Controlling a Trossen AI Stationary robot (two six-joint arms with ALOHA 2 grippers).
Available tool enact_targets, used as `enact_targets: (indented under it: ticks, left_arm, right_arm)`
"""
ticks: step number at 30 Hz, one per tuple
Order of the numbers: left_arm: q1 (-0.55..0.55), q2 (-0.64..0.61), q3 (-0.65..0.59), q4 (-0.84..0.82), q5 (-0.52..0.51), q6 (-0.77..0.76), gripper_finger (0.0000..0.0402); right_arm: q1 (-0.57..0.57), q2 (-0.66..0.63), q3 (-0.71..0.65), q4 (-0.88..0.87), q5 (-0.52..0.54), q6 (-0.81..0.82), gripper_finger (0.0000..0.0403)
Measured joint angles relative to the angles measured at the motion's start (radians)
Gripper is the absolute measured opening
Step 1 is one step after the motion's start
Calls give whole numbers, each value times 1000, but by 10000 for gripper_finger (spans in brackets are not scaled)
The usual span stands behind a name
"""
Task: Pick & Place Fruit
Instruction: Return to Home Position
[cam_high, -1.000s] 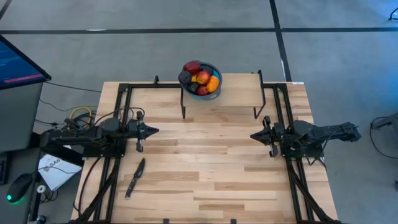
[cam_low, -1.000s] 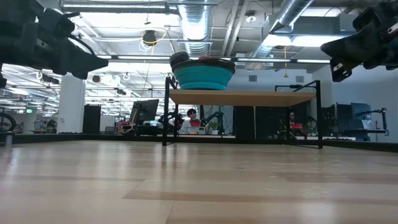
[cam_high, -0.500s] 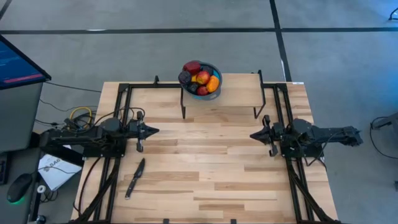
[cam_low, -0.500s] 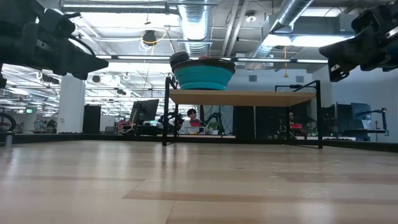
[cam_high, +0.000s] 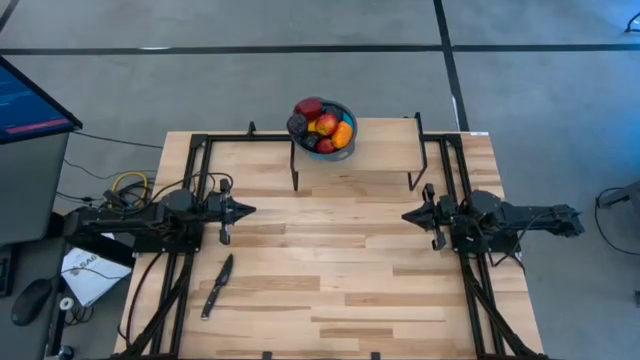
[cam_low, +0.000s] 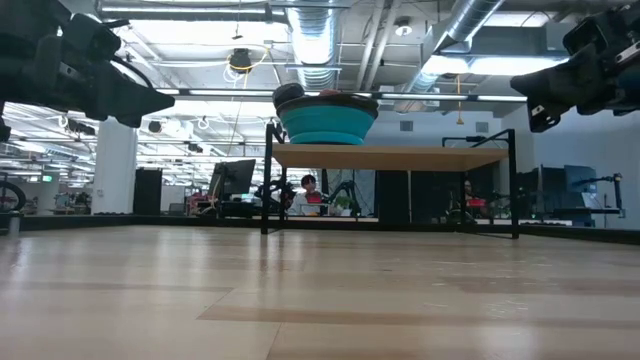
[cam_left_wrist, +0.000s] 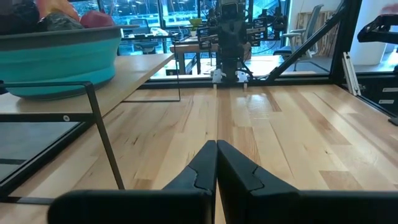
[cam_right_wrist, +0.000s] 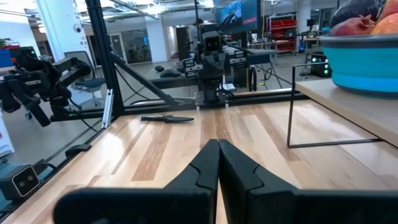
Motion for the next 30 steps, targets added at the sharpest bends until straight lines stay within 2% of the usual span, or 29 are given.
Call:
enact_targets:
  ticks: [30]
  left_arm:
    - [0,0,0,19,0,0,3]
  right_arm:
    - [1,0,0,0,0,0,2]
